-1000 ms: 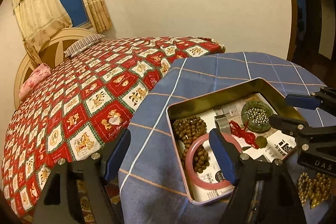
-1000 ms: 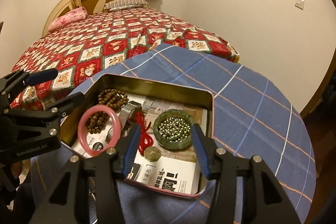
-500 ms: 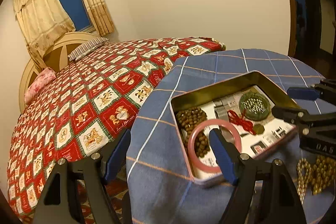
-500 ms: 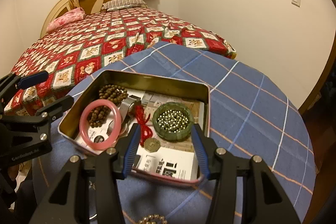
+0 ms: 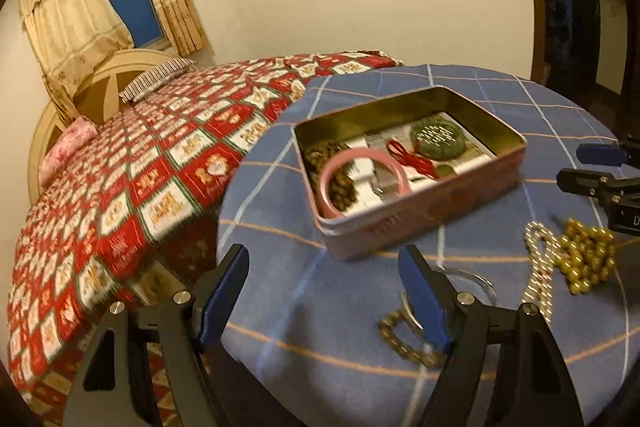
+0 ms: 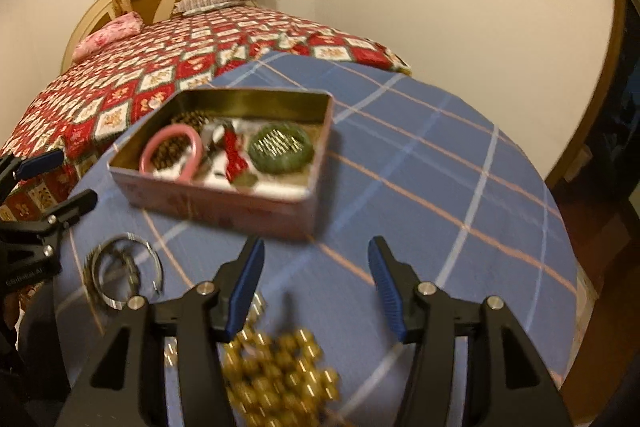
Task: Organize jewelry
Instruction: 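Withdraw both tools from the tin box toward the remaining jewelry, then grasp the silver bangle with the left tool while the right tool grasps the gold bead strand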
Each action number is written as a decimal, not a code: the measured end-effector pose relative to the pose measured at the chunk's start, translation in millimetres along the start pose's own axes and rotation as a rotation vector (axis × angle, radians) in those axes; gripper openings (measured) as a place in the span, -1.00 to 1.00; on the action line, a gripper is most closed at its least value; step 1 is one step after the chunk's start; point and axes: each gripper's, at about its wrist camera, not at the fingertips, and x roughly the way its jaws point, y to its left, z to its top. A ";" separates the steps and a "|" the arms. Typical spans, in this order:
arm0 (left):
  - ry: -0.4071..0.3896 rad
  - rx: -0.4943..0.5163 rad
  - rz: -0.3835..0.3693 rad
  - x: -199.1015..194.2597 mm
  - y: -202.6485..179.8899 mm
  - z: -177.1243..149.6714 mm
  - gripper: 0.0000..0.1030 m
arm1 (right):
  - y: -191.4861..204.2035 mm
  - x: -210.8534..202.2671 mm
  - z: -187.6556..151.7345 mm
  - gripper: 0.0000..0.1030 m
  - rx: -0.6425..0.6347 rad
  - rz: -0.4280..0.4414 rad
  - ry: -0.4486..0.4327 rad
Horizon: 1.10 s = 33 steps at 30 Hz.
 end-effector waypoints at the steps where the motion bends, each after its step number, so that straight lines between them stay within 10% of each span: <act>1: 0.002 0.003 -0.002 -0.7 -2.9 -2.1 0.50 | -2.2 -2.5 -4.1 0.12 0.008 -0.002 0.003; 15: 0.058 -0.021 -0.072 1.5 -20.0 -17.5 0.47 | -1.0 -24.3 -43.1 0.13 0.031 0.002 0.020; 28: 0.114 -0.007 -0.172 18.2 -34.5 -21.4 -0.94 | 11.6 -14.3 -55.0 0.14 0.012 0.020 0.048; 33: 0.085 -0.013 -0.182 9.8 -33.3 -17.7 -0.96 | 10.1 -13.1 -56.8 0.04 0.020 0.037 0.052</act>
